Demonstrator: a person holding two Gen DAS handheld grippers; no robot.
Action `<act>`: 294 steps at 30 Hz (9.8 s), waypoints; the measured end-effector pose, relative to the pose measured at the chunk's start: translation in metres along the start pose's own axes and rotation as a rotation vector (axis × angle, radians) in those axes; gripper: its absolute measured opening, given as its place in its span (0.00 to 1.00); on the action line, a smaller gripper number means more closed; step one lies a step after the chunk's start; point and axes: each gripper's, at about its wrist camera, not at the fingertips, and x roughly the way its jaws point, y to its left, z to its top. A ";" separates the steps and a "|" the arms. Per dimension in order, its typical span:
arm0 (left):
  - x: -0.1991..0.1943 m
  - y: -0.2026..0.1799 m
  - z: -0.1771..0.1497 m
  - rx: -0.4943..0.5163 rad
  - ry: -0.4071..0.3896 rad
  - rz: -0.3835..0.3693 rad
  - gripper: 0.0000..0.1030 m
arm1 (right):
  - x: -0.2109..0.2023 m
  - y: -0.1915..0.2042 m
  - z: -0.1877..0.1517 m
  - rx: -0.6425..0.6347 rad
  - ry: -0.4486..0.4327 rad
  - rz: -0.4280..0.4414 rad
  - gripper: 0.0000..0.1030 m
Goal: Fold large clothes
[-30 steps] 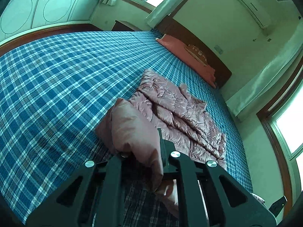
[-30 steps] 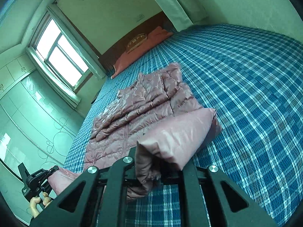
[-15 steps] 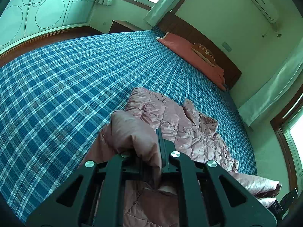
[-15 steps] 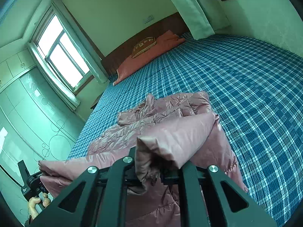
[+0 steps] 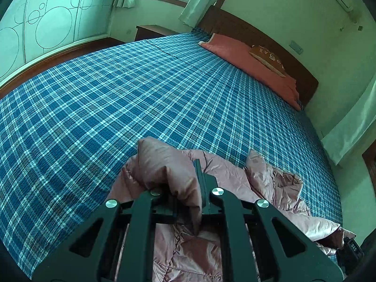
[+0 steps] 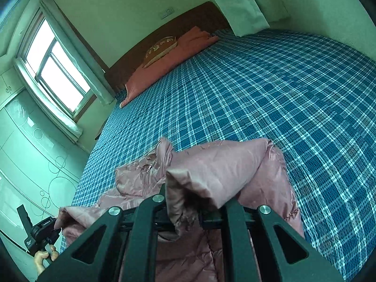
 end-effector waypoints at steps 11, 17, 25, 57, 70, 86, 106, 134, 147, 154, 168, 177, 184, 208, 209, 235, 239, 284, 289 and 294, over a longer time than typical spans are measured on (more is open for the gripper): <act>0.078 -0.061 0.029 0.201 -0.041 0.151 0.21 | 0.066 0.009 0.030 -0.049 0.029 -0.073 0.19; 0.080 -0.062 0.031 0.202 -0.030 0.109 0.55 | 0.060 0.021 0.038 -0.071 -0.016 -0.023 0.56; 0.054 -0.057 0.019 0.199 -0.037 0.034 0.58 | 0.066 0.052 0.023 -0.220 0.030 -0.023 0.57; 0.168 -0.046 0.005 0.258 0.196 0.200 0.63 | 0.156 0.004 0.027 -0.213 0.214 -0.326 0.58; 0.098 -0.032 0.013 0.174 0.171 0.141 0.64 | 0.093 0.021 0.025 -0.222 0.155 -0.314 0.58; -0.077 0.087 -0.110 -0.068 0.145 0.062 0.76 | -0.078 -0.039 -0.075 -0.020 0.142 -0.254 0.59; -0.021 0.086 -0.125 -0.351 0.145 -0.028 0.76 | -0.051 -0.068 -0.120 0.284 0.127 -0.104 0.59; 0.006 0.080 -0.125 -0.566 0.050 -0.016 0.70 | -0.047 -0.085 -0.137 0.503 -0.014 -0.040 0.64; -0.009 0.064 -0.123 -0.428 0.054 -0.089 0.10 | -0.073 -0.073 -0.142 0.404 -0.015 0.018 0.18; -0.038 0.074 -0.122 -0.402 0.085 -0.083 0.10 | -0.123 -0.079 -0.174 0.371 0.035 0.030 0.17; -0.094 0.107 -0.131 -0.374 0.133 -0.053 0.10 | -0.217 -0.097 -0.260 0.357 0.119 0.036 0.17; -0.078 0.104 -0.132 -0.309 0.135 -0.024 0.12 | -0.221 -0.102 -0.267 0.331 0.123 0.034 0.20; -0.080 0.110 -0.133 -0.298 0.136 0.011 0.28 | -0.231 -0.105 -0.271 0.332 0.120 0.021 0.28; -0.138 0.041 -0.121 0.208 0.032 0.232 0.33 | -0.274 -0.008 -0.274 -0.195 0.073 -0.239 0.32; -0.137 0.035 -0.119 0.233 0.022 0.237 0.34 | -0.269 0.000 -0.274 -0.228 0.073 -0.241 0.32; 0.039 -0.052 -0.077 0.454 0.121 0.398 0.37 | -0.079 0.138 -0.268 -0.592 0.189 -0.337 0.32; 0.052 -0.055 -0.085 0.508 0.110 0.433 0.36 | -0.070 0.132 -0.276 -0.605 0.198 -0.354 0.32; 0.016 -0.006 -0.068 0.370 0.084 0.429 0.31 | -0.109 0.117 -0.275 -0.542 0.120 -0.334 0.32; 0.007 0.006 -0.065 0.330 0.085 0.437 0.31 | -0.112 0.134 -0.285 -0.589 0.127 -0.309 0.32; 0.003 0.024 -0.071 0.305 0.089 0.457 0.38 | -0.101 0.134 -0.300 -0.636 0.140 -0.335 0.33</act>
